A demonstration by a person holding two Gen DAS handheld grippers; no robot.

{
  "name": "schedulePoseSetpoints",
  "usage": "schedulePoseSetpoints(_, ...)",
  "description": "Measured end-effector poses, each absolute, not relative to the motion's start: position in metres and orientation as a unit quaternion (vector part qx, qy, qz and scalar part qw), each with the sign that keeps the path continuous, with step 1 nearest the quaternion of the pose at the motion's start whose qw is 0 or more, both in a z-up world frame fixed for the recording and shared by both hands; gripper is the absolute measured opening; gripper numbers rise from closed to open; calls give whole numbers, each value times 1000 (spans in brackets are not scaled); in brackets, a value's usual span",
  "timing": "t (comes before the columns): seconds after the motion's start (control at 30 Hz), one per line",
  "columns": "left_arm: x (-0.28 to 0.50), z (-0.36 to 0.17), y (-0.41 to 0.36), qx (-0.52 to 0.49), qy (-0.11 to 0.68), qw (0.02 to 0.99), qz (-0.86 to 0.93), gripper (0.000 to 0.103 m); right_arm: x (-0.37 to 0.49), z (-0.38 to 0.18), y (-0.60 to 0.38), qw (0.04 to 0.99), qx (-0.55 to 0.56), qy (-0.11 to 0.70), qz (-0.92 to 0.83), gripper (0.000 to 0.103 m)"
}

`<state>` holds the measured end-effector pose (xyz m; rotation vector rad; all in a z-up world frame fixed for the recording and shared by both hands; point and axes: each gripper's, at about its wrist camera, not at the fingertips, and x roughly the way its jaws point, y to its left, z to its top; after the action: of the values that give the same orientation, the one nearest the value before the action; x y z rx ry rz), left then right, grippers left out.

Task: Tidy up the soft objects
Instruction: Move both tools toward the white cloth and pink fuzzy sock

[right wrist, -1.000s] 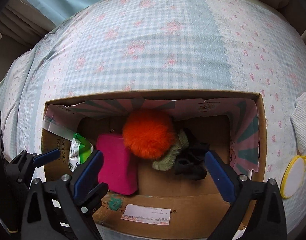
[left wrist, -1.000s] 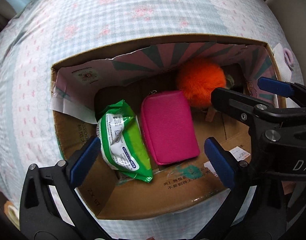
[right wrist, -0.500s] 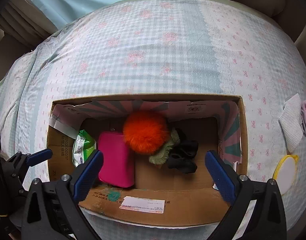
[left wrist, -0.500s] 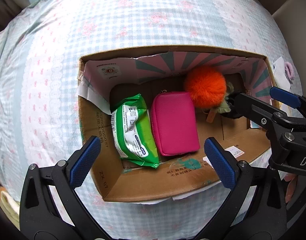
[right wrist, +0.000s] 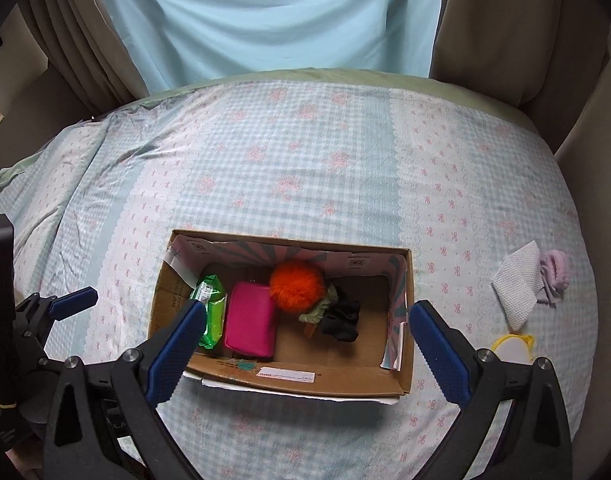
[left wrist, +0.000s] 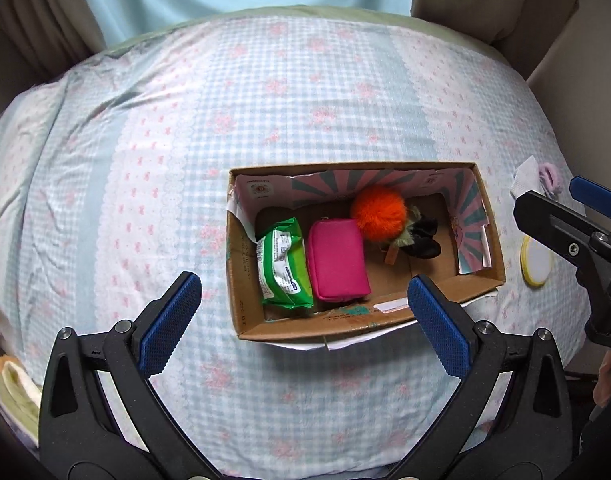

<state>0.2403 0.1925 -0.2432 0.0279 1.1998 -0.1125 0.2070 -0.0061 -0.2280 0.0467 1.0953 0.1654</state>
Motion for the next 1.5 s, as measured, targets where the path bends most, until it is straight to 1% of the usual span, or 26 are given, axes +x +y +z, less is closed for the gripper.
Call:
schedulePoseSetpoints(0.17,214,-195,192,12,520,853,-47,103,175,-175,-22,878,41,472,67,101)
schedulePoseSetpoints(0.3,196,-164,191,5,496,867,-47,103,151,-145,-37,895,45,441,52,101)
schedulePoseSetpoints(0.57,167,-119,158,7,453,889,-62,103,117,-112,-77,907,59,417,22,101)
schedulePoseSetpoints(0.73,160,-104,123,-3,438,894,-94,103,100,-98,-116,912,65,404,-6,101)
schedulePoseSetpoints(0.93,163,-102,54,-1,428,893,-137,103,89,-93,-181,918,74,389,-34,101)
schedulePoseSetpoints(1.23,184,-115,-60,7,427,884,-188,103,100,-109,-281,914,73,392,-74,101)
schedulePoseSetpoints(1.37,203,-135,-107,14,434,874,-218,103,114,-125,-323,910,86,398,-77,101)
schedulePoseSetpoints(1.5,229,-178,-153,45,457,857,-233,103,133,-152,-358,908,89,404,-71,101)
